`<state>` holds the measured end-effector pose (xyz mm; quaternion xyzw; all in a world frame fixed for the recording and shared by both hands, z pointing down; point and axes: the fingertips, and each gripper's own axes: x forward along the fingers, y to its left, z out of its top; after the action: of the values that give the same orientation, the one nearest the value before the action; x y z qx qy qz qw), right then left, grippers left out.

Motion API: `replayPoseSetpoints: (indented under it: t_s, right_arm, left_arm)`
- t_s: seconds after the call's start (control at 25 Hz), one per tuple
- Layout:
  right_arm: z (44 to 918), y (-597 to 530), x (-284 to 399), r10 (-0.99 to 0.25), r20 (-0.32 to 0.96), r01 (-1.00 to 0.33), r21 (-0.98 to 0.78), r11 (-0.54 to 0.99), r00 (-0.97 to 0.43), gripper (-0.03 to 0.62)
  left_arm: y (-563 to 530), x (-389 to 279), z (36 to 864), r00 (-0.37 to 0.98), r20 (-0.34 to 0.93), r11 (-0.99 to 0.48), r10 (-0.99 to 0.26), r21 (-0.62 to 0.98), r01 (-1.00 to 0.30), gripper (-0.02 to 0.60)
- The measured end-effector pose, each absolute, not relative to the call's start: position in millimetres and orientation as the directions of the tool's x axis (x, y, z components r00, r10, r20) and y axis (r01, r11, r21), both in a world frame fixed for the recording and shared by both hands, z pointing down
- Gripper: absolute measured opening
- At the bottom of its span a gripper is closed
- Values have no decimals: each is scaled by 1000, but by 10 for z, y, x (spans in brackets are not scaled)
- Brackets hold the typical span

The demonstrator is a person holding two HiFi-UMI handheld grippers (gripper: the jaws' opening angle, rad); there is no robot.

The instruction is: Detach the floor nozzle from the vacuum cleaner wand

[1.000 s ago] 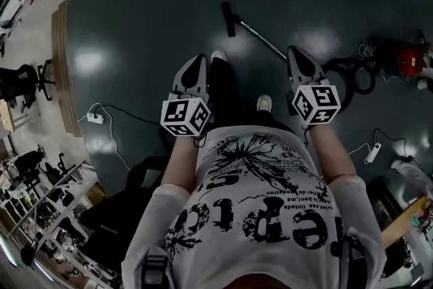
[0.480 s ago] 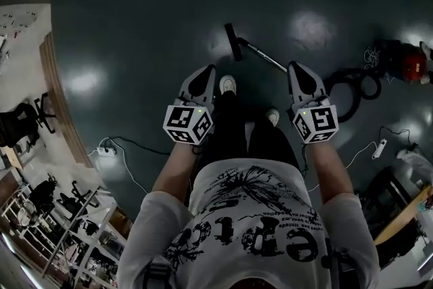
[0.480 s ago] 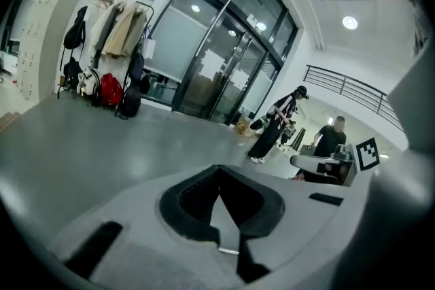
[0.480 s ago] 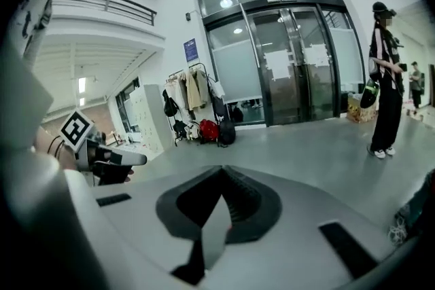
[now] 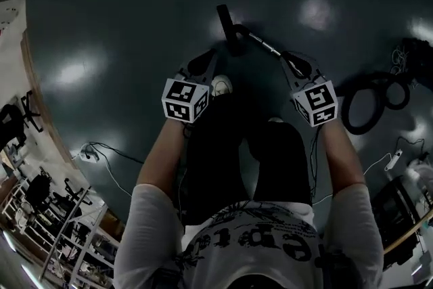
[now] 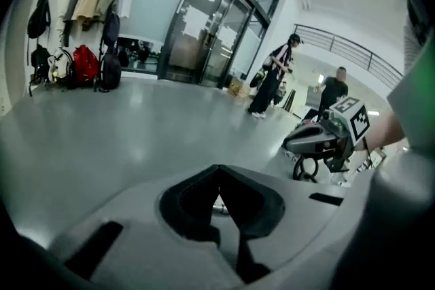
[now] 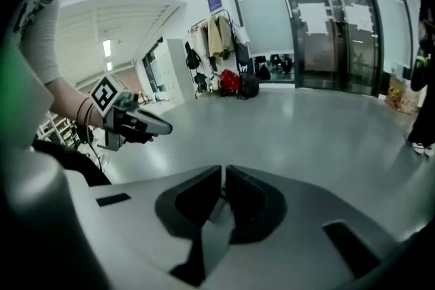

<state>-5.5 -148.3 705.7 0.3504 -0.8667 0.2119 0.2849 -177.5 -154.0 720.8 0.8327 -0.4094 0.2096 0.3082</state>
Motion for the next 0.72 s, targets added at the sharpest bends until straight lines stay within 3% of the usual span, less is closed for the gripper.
replayPoseSetpoints:
  t_s: [0.12,0.24,0.36,0.56,0.72]
  right_arm:
    - [8180,-1454,10,-443,689,-703,-135,698,-573,15]
    - [9133,-1427,-35,-382,731,-617,-67,784,-565,129]
    - [9898,-1329,-37,-301,787,-542,-50,839,-539,150]
    - [10930,-1238,42,-173,879,-504,-86,859,-445,183]
    - [11370,-1169,75,-113,930,-463,-67,884,-350,184]
  left_arm:
    - [-1556,-1684,8253,587,631,-521,-507,319,-792,5]
    - [-1612,-1682,9152,586,640,-529,-496,312,-789,5]
    - [-1542,-1688,9824,573,654,-500,-494,325,-803,5]
    - [-1467,-1732,10380,522,682,-426,-512,326,-844,6]
    - [-1252,-1645,10573,535,714,-501,-453,293,-815,71]
